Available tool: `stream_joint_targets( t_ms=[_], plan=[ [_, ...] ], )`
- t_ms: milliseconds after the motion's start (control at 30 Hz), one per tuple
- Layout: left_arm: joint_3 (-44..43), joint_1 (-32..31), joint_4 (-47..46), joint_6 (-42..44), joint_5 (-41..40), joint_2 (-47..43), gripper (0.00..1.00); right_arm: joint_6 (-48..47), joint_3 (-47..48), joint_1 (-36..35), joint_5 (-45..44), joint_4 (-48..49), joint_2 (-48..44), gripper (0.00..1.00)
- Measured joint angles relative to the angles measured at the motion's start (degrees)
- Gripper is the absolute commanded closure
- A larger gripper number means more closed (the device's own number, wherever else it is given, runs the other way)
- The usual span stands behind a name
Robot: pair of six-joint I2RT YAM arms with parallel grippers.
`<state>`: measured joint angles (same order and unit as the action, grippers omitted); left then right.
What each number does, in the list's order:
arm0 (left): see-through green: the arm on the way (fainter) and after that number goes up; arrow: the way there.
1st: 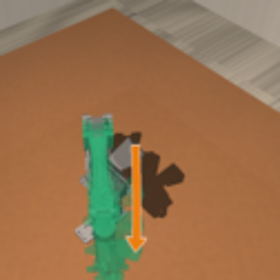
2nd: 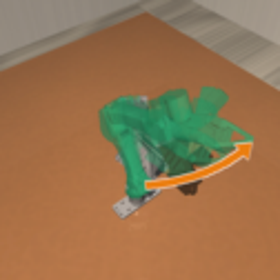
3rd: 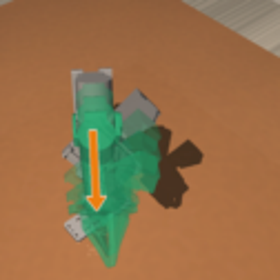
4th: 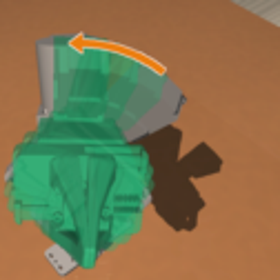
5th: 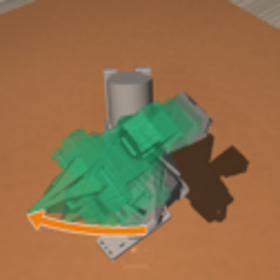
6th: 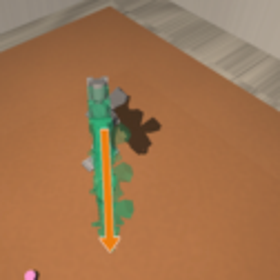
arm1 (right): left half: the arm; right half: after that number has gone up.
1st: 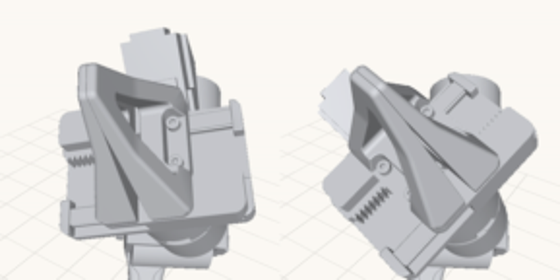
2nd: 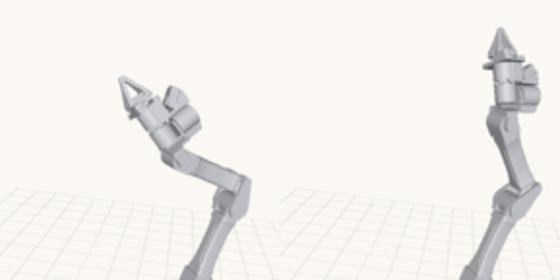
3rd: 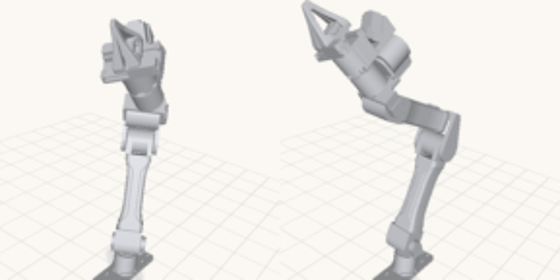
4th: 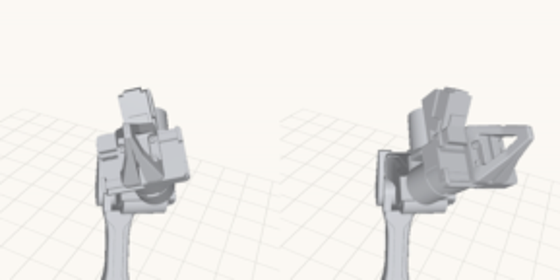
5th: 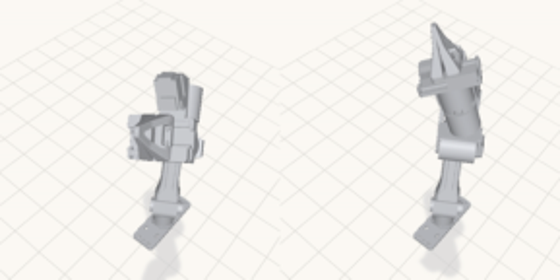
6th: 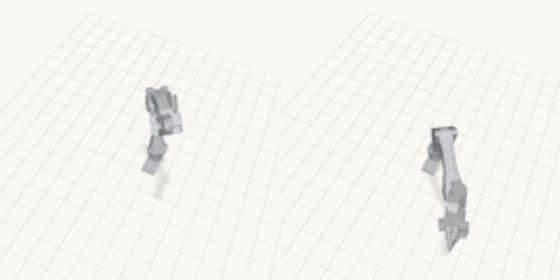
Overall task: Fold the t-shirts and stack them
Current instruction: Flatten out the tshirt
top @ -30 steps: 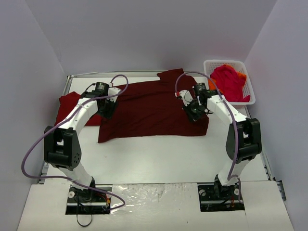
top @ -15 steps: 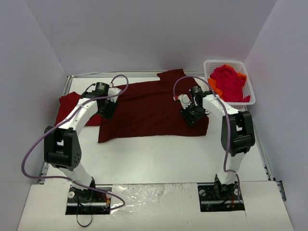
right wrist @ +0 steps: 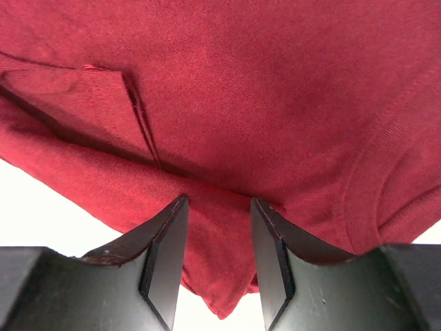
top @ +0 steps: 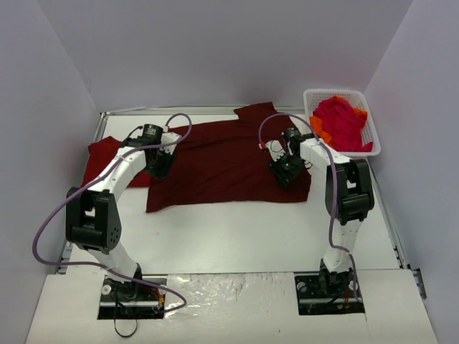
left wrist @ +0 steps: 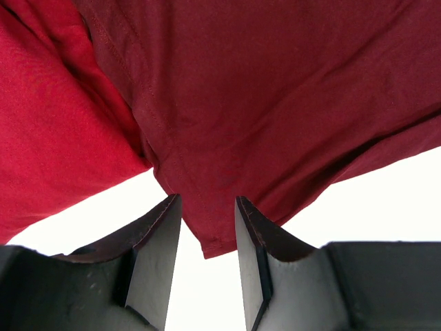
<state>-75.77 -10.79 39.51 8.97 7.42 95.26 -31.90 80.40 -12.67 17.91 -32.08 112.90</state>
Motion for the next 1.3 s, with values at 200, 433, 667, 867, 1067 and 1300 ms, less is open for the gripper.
stream_joint_targets(
  t_ms=[200, 433, 667, 867, 1067, 1300],
  plan=[
    [0.0, 0.0, 0.0, 0.0, 0.0, 0.1, 0.64, -0.7, 0.3, 0.3, 0.3, 0.2, 2.1, 0.64],
    [0.0, 0.0, 0.0, 0.0, 0.0, 0.6, 0.64, -1.4, 0.3, 0.4, 0.4, 0.5, 2.3, 0.93],
    [0.0, 0.0, 0.0, 0.0, 0.0, 0.6, 0.64, -1.2, 0.2, 0.7, 0.8, 0.7, 2.2, 1.00],
    [0.0, 0.0, 0.0, 0.0, 0.0, 0.6, 0.64, -1.0, -1.7, 0.7, 0.9, 0.9, -0.1, 1.00],
    [0.0, 0.0, 0.0, 0.0, 0.0, 0.6, 0.64, -0.3, -3.2, 0.6, 1.0, 0.3, -8.2, 1.00],
    [0.0, 0.0, 0.0, 0.0, 0.0, 0.6, 0.64, 0.1, -4.6, 0.2, 1.5, -1.1, -16.3, 1.00]
  ],
)
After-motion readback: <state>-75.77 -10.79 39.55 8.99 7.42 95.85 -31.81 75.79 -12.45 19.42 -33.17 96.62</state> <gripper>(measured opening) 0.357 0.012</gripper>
